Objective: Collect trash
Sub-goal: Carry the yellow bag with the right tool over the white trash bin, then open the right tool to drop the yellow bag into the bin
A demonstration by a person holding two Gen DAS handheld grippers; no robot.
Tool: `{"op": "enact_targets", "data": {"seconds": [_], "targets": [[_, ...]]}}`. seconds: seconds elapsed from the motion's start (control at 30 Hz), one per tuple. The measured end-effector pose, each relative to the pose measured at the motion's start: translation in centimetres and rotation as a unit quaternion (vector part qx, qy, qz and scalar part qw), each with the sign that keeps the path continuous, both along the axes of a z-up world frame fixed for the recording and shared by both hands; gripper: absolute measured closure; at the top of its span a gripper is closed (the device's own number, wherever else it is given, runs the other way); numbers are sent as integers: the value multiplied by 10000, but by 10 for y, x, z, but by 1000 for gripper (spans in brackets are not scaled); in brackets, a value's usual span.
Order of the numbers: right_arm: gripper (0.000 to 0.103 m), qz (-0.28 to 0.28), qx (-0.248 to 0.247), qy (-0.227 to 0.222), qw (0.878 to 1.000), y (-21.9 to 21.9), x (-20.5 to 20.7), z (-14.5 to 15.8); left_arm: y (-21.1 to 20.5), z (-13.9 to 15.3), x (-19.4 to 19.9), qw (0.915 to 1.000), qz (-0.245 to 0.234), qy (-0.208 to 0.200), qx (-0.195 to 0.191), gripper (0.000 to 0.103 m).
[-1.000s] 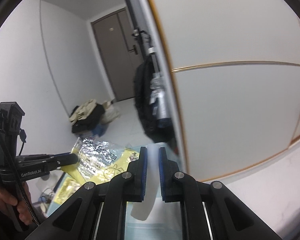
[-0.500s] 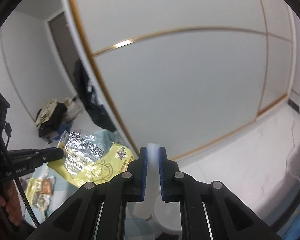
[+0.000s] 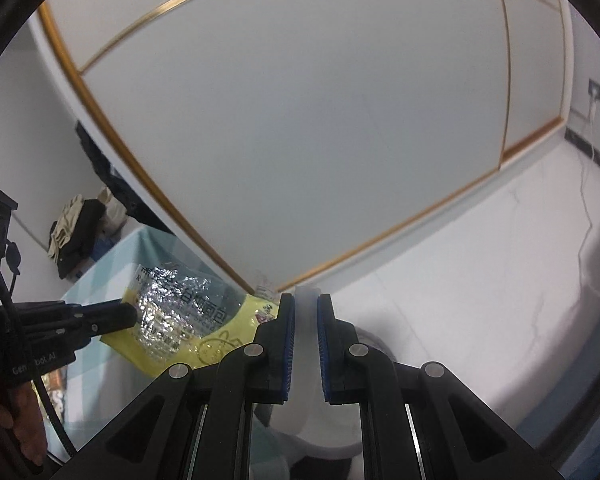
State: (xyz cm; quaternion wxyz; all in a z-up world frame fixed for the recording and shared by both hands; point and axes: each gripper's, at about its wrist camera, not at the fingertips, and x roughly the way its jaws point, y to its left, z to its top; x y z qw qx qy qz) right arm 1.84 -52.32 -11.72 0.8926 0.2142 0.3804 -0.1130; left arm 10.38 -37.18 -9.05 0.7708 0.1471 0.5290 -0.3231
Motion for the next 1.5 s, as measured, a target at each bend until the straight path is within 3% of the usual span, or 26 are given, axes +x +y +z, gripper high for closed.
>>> {"op": "enact_targets", "data": {"seconds": [0.2, 0.47, 0.77, 1.07, 1.17, 1.5], "targets": [[93, 0, 429, 297, 9986, -13, 15, -45, -18, -26, 3, 9987, -74, 271, 420, 103], [92, -29, 1311, 578, 9897, -28, 23, -105, -35, -49, 1, 9952, -268, 289, 897, 103], [83, -5, 1501, 964, 9840, -29, 20, -147, -50, -68, 5, 9913, -376, 486, 1167, 103], [69, 17, 1774, 1001, 9790, -33, 3, -154, -58, -79, 4, 9894, -431, 676, 1211, 103], [57, -72, 1778, 955, 9794, -37, -6, -150, -60, -83, 3, 9887, -462, 722, 1231, 103], [45, -373, 1726, 868, 9804, -46, -24, -137, -69, -99, 3, 9851, -516, 904, 1367, 103]]}}
